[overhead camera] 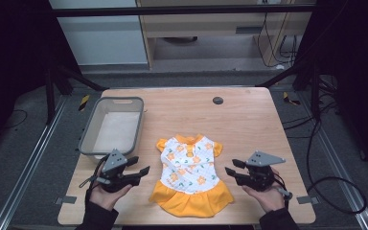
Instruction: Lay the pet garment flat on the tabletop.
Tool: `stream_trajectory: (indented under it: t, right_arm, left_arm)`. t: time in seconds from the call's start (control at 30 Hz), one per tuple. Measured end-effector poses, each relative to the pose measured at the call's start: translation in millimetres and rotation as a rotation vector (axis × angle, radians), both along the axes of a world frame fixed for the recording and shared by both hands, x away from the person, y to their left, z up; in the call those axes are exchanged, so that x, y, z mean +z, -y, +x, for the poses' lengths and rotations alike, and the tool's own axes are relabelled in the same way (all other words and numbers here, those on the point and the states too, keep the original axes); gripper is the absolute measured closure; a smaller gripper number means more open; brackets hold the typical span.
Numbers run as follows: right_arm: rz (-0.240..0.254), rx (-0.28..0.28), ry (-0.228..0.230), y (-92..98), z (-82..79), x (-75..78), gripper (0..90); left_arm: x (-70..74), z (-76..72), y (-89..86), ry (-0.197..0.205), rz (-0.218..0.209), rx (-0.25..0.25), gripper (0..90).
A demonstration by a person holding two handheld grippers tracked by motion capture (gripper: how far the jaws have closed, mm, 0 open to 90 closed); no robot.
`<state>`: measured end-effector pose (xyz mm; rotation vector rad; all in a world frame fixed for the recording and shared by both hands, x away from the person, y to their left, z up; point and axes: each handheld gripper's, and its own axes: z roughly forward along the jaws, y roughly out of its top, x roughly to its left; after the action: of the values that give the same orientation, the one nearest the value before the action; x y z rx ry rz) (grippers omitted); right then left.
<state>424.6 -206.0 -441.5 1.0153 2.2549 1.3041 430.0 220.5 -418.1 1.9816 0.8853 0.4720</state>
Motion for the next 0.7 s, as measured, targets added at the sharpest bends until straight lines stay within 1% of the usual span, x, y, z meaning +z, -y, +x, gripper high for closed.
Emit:
stream_trajectory:
  t: [0.07, 0.13, 0.17, 0.2, 0.23, 0.27, 0.3, 0.33, 0.37, 0.4, 0.43, 0.5, 0.57, 0.6, 0.63, 0.67, 0.7]
  right_arm:
    - [0.013, -0.031, 0.021, -2.6, 13.0, 3.3, 49.3]
    - [0.025, -0.057, 0.035, -6.3, 27.0, 5.5, 45.9]
    - [0.022, -0.07, 0.037, -8.6, 34.4, 5.7, 44.6]
    - [0.013, -0.082, 0.037, -11.1, 41.6, 5.4, 44.8]
    - [0.009, -0.092, 0.033, -13.4, 48.8, 4.6, 44.9]
    - [-0.002, -0.103, 0.022, -16.8, 57.8, 2.7, 45.4]
    - [-0.012, -0.108, 0.019, -18.9, 63.2, 1.1, 45.9]
    - [-0.012, -0.108, 0.019, -18.9, 63.2, 1.1, 45.9]
    - [-0.037, -0.126, 0.003, -24.8, 79.2, -5.5, 47.1]
    - [-0.044, -0.132, -0.006, -26.6, 84.1, -8.1, 47.8]
    - [-0.062, -0.138, -0.012, -29.6, 91.9, -12.6, 48.0]
    - [-0.074, -0.146, -0.025, -34.1, 101.3, -19.2, 48.5]
    - [-0.073, -0.158, -0.043, -37.9, 110.2, -27.1, 48.5]
    - [-0.073, -0.158, -0.043, -37.9, 110.2, -27.1, 48.5]
    - [-0.076, -0.166, -0.067, -40.8, 118.1, -35.8, 48.5]
    - [-0.082, -0.17, -0.073, -41.8, 120.0, -38.6, 48.7]
    - [-0.089, -0.168, -0.08, -42.4, 122.2, -42.1, 49.0]
  left_arm:
    - [4.1, 13.9, 6.1, 0.018, 0.027, 0.009, 41.8]
    - [6.2, 28.9, 13.2, 0.026, 0.035, 0.023, 42.5]
    - [6.2, 36.4, 16.9, 0.027, 0.039, 0.027, 42.5]
    - [5.4, 44.1, 21.0, 0.024, 0.039, 0.028, 42.9]
    - [3.4, 53.0, 26.8, 0.026, 0.062, 0.04, 43.0]
    - [1.8, 58.5, 30.2, 0.029, 0.079, 0.046, 43.5]
    - [-0.7, 65.9, 34.6, 0.022, 0.091, 0.047, 43.8]
    - [-0.7, 65.9, 34.6, 0.022, 0.091, 0.047, 43.8]
    - [-7.0, 79.7, 42.9, 0.012, 0.104, 0.061, 44.4]
    - [-7.0, 79.7, 42.9, 0.012, 0.104, 0.061, 44.9]
    - [-15.0, 92.9, 49.2, -0.005, 0.123, 0.072, 45.2]
    - [-24.1, 103.4, 54.3, -0.03, 0.115, 0.079, 45.6]
    - [-34.4, 112.1, 58.3, -0.061, 0.126, 0.091, 46.2]
    - [-34.4, 112.1, 58.3, -0.061, 0.126, 0.091, 47.0]
    - [-41.7, 116.1, 61.7, -0.07, 0.158, 0.097, 47.7]
    - [-45.6, 117.7, 62.9, -0.072, 0.176, 0.116, 48.3]
    - [-49.5, 119.4, 63.5, -0.088, 0.165, 0.12, 49.3]
